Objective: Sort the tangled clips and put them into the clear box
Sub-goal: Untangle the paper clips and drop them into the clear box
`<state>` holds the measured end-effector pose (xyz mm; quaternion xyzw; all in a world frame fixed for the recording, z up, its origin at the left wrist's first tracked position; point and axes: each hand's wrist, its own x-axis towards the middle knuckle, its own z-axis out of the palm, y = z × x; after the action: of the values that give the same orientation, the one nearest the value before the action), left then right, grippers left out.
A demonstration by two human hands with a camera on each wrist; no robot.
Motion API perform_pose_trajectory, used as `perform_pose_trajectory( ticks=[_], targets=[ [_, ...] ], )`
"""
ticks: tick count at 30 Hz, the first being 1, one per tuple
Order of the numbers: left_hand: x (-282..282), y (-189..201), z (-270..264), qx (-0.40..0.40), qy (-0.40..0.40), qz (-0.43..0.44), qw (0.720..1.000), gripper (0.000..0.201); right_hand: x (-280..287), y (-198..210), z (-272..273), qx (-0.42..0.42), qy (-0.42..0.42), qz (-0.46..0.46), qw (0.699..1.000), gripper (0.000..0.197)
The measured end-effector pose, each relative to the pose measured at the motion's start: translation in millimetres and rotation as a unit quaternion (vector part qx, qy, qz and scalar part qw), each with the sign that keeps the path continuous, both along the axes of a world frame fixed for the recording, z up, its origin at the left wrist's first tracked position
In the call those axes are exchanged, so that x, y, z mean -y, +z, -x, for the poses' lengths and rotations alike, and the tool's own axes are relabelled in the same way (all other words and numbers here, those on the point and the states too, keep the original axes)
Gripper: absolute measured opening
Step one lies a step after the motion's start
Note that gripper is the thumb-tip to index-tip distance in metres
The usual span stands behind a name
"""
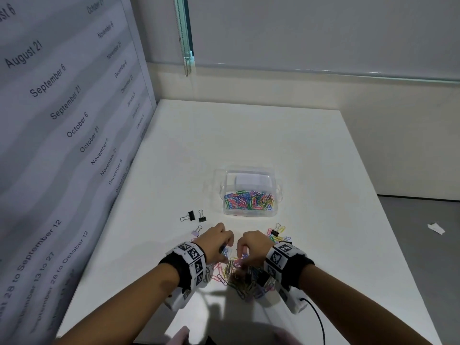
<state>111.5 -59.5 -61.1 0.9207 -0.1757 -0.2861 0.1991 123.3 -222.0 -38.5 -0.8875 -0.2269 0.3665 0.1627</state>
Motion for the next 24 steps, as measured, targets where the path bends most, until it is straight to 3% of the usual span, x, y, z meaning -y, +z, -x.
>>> perform_pose_trajectory(
  ticks=[5,13,20,24],
  targets=[
    [3.0,2.4,3.5,0.001,0.046,0.016,0.999,0.031,6.8,10.8,-4.7,0.007,-0.058,-0.016,0.998,0.013],
    [9.8,11.4,-8.4,0.011,0.107,0.043,0.993,0.017,20.4,18.5,-12.0,0.083,-0.142,-0.072,0.984,0.028],
    [10.1,18.1,-16.6,-0.004,0.148,0.062,0.987,0.021,27.1,31.8,-35.4,0.082,-0.182,-0.116,0.973,0.012],
    [11.8,30.1,-26.2,-0.013,0.177,0.102,0.979,0.022,28.5,44.1,-53.7,0.123,-0.245,-0.158,0.949,0.022]
  ],
)
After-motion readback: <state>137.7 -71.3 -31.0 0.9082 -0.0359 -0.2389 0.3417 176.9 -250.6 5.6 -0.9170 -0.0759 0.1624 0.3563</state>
